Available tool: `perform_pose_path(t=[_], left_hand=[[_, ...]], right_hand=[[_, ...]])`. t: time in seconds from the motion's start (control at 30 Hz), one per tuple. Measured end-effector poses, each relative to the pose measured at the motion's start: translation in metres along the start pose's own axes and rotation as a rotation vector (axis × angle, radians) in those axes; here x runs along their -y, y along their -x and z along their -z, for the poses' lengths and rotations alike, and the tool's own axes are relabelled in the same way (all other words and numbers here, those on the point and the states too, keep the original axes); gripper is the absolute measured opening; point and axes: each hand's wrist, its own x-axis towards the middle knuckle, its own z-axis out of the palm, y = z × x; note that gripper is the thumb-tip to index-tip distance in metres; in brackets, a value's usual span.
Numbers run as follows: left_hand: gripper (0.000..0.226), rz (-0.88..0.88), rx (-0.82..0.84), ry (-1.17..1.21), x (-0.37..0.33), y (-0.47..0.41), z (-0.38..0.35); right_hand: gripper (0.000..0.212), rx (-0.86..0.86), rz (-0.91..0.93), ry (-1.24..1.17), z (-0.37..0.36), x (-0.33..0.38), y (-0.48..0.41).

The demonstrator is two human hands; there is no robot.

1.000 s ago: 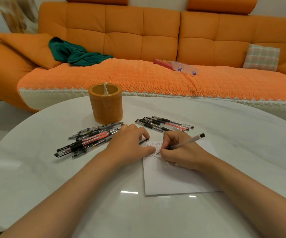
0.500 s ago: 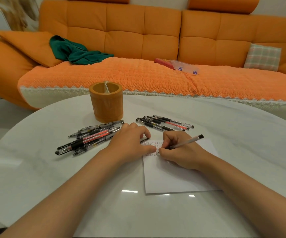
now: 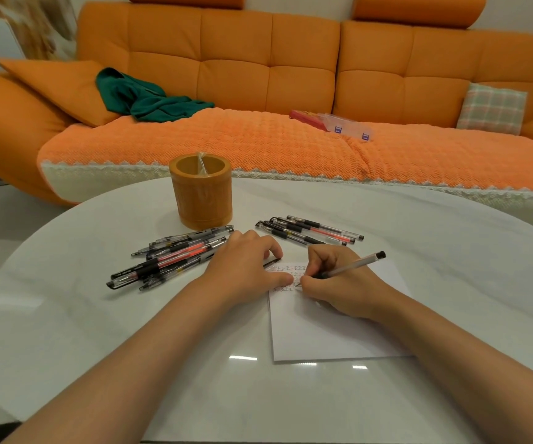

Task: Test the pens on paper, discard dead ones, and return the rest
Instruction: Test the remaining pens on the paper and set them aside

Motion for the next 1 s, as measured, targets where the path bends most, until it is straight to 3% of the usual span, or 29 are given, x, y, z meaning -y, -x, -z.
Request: perform_pose_path(t=[1.0], left_hand=[[0.049,0.002,-0.003,0.008,0.0012,0.0006,-0.0001]], right_hand=[[0.020,0.039,0.011,0.026,-0.0017,-0.0005,0.0014]])
